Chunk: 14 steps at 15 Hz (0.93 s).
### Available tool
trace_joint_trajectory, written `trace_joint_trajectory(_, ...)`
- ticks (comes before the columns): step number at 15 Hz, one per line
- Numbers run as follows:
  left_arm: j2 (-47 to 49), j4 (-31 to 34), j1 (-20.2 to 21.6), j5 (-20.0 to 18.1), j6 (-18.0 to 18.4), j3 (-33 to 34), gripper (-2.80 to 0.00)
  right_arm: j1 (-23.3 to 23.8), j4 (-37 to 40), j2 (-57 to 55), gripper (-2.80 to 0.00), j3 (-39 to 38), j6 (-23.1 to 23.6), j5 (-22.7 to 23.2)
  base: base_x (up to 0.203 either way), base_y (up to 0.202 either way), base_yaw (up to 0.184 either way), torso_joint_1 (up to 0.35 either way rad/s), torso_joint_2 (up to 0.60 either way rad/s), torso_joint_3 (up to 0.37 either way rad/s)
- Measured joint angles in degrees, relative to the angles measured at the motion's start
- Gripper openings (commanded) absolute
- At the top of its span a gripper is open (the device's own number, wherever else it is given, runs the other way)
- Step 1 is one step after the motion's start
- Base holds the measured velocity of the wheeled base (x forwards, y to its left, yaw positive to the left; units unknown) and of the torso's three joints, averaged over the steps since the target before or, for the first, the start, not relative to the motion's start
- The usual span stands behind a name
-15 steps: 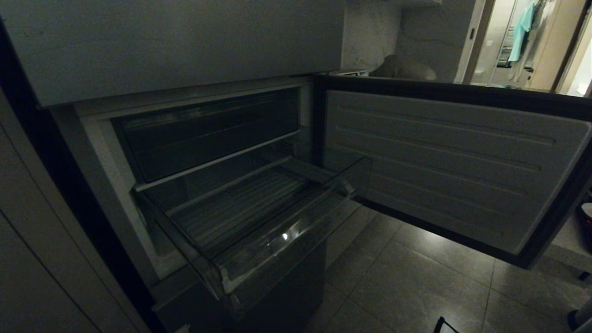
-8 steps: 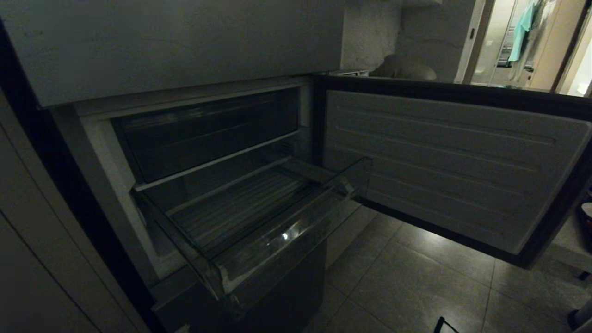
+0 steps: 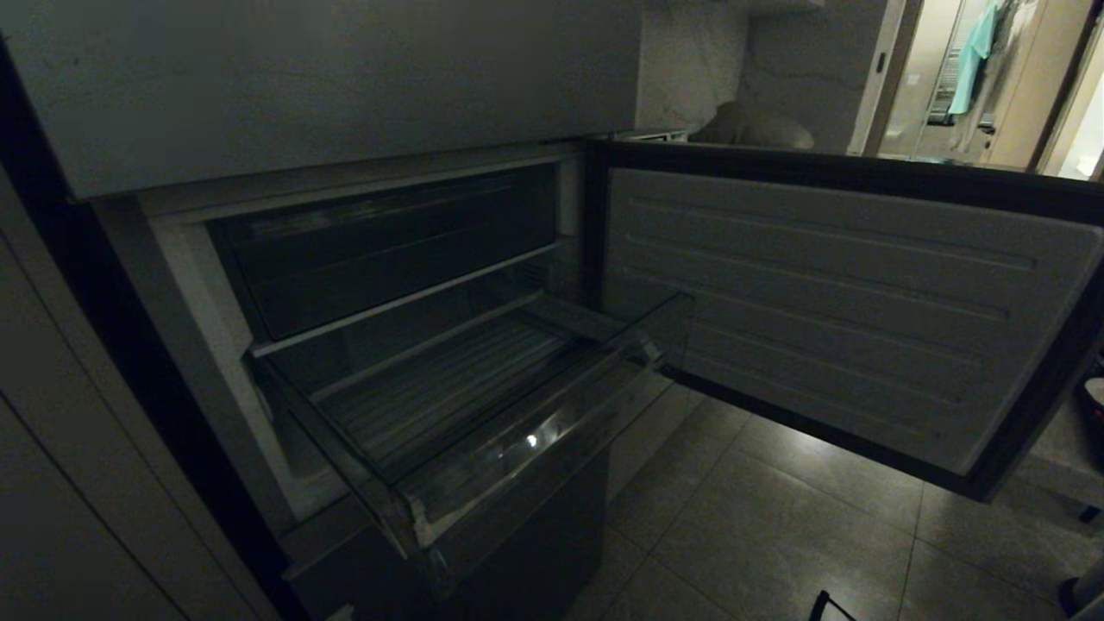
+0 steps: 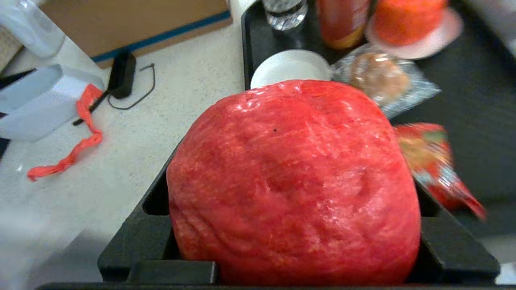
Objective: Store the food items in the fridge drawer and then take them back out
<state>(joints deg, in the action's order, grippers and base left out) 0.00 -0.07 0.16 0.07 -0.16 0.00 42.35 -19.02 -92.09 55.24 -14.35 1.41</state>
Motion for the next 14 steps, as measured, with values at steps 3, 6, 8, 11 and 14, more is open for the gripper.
trace_joint_trajectory(3, 0.0, 0.0, 0.0, 0.0, 0.0, 0.0, -2.8, 1.55, 0.0, -7.16, -2.8, 5.0, 0.03, 2.69, 0.0, 0.0, 0.0, 0.0, 0.0, 0.0)
trace_joint_trajectory(6, 0.0, 0.0, 0.0, 0.0, 0.0, 0.0, -2.8, 2.26, 0.0, -14.15, -2.8, 11.06, 0.16, 3.55, 0.0, 0.0, 0.0, 0.0, 0.0, 0.0)
trace_joint_trajectory(8, 0.0, 0.0, 0.0, 0.0, 0.0, 0.0, -2.8, 2.4, 0.0, -18.86, -2.8, 16.14, 0.73, 5.52, 0.0, 0.0, 0.0, 0.0, 0.0, 0.0)
trace_joint_trajectory(11, 0.0, 0.0, 0.0, 0.0, 0.0, 0.0, -2.8, 2.4, -0.09, -24.8, -2.8, 22.8, 2.53, 13.4, 0.0, 0.0, 0.0, 0.0, 0.0, 0.0)
trace_joint_trajectory(14, 0.0, 0.0, -0.02, 0.0, 0.0, 0.0, -2.8, 2.37, -0.11, -30.82, -2.8, 28.79, 4.63, 15.58, 0.0, 0.0, 0.0, 0.0, 0.0, 0.0)
